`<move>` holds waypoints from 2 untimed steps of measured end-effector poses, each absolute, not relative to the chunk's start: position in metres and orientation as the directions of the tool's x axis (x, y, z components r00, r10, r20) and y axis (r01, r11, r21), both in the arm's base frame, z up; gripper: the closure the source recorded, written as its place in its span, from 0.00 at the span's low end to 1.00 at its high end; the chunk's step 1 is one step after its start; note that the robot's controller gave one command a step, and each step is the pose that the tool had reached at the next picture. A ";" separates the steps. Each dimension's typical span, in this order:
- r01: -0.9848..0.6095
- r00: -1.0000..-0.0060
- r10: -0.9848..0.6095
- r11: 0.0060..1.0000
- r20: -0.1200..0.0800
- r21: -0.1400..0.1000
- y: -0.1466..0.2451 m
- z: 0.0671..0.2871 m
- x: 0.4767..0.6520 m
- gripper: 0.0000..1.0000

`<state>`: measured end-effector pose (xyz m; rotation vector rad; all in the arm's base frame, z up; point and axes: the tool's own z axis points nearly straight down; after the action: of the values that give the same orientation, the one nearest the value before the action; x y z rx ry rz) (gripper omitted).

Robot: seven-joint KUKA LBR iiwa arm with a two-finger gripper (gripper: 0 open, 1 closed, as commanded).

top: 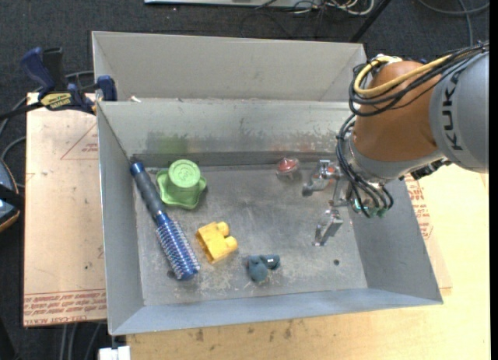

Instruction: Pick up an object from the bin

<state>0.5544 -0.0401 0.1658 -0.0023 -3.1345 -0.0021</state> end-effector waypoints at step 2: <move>-0.048 -0.999 -0.048 0.999 -0.013 0.000 0.056 0.076 0.489 0.00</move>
Offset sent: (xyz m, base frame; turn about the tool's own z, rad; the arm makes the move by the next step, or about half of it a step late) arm -0.0590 0.0313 -0.0473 0.1347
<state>0.4887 0.0557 0.0763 0.0763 -3.1538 0.0003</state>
